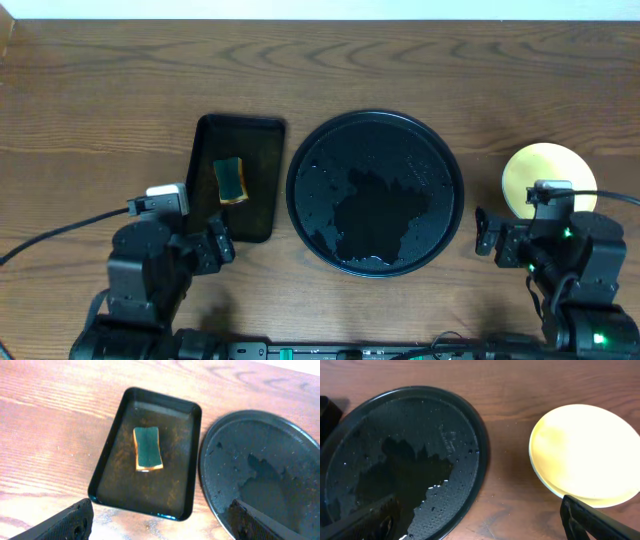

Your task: Clean dirty plates on tray and stack at the side

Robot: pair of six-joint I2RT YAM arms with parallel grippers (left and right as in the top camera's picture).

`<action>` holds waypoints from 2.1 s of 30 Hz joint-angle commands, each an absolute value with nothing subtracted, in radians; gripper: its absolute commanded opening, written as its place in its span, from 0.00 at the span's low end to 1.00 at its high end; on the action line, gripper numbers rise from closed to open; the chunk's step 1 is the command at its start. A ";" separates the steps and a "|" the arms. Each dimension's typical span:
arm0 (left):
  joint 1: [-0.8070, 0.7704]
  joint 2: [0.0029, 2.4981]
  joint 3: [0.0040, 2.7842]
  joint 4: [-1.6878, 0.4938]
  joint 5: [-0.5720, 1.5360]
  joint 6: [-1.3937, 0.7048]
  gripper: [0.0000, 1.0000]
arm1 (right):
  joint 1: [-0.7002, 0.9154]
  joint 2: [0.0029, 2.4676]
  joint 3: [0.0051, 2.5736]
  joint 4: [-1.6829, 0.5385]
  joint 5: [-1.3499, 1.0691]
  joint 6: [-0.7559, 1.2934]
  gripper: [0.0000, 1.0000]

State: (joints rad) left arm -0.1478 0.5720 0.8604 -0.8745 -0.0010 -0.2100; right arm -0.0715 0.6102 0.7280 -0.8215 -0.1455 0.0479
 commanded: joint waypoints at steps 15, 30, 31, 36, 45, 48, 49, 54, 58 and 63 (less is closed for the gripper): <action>-0.147 0.561 0.853 -0.881 -0.012 -0.219 0.86 | -0.062 0.600 0.718 -0.883 -0.139 0.051 0.99; -0.147 0.561 0.853 -0.881 -0.012 -0.219 0.87 | -0.056 0.482 0.671 -0.841 -0.110 0.044 0.99; -0.147 0.561 0.853 -0.881 -0.012 -0.219 0.87 | -0.051 0.458 0.655 -0.814 -0.114 0.043 0.99; -0.147 0.561 0.853 -0.881 -0.012 -0.219 0.87 | 0.014 0.268 0.459 -0.503 -0.118 0.044 0.99; -0.147 0.561 0.853 -0.881 -0.012 -0.219 0.87 | 0.052 0.072 0.165 -0.005 -0.120 0.043 0.99; -0.147 0.561 0.853 -0.881 -0.012 -0.219 0.87 | 0.052 0.031 0.085 0.086 -0.102 0.043 0.99; -0.147 0.561 0.853 -0.881 -0.012 -0.219 0.87 | 0.052 0.020 0.062 0.106 -0.101 0.043 0.99; -0.147 0.561 0.853 -0.881 -0.012 -0.219 0.87 | 0.054 0.005 0.005 0.070 -0.086 0.021 0.99; -0.147 0.561 0.853 -0.881 -0.012 -0.219 0.87 | 0.054 0.006 0.005 -0.068 -0.087 0.006 0.99; -0.147 0.561 0.853 -0.881 -0.012 -0.219 0.87 | 0.053 0.007 0.006 -0.068 -0.086 0.006 0.99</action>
State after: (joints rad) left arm -0.1478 0.5617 0.8570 -0.8825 -0.0036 -0.2100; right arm 0.0437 0.0128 0.0067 -0.0631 -0.0956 0.0246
